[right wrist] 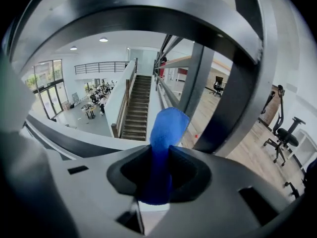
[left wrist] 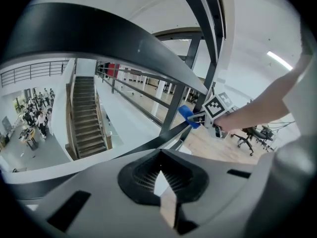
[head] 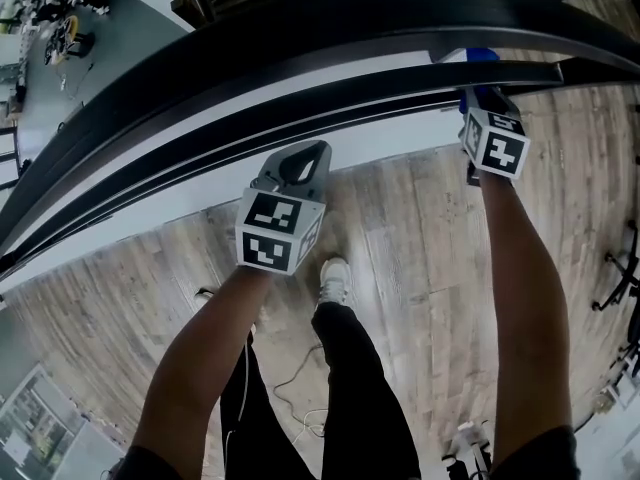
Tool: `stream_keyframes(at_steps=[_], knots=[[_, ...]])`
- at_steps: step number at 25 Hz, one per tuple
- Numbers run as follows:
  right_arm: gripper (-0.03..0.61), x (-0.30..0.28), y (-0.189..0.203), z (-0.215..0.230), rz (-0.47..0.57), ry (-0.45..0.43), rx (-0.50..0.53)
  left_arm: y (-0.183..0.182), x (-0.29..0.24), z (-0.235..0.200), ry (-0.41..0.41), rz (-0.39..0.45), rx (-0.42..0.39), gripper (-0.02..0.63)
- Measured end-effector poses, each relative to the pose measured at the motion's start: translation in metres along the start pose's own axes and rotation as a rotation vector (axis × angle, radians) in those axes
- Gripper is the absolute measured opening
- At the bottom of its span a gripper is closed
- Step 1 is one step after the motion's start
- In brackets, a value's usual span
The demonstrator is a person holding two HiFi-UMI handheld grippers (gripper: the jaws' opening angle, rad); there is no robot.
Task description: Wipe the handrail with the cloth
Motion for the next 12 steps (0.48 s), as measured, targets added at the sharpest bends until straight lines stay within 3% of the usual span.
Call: stream_keyframes(at_steps=[7,9,12], knots=[[0.104,-0.003,0.006,0.034,-0.013,0.043,-0.100,0.015,0.007,-0.014,-0.007,-0.020,0.006,0.005],[0.104,0.001,0.001,0.021,0.017,0.041,-0.074,0.023,0.013,-0.023,-0.024,-0.016,0.029,0.003],[0.104,0.015,-0.005,-0.023,0.107,-0.030,-0.072,0.043,0.031,-0.034,-0.048,-0.017,0.045,0.005]])
Point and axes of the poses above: the fingertips, and each gripper's own axes: x backward along the fingers, z to its right, y out of its underside, the point moved 5 cm from there along x, backward along the fingers, and after that the axes turned 8 degrees about -x, right-handed, at the moved point
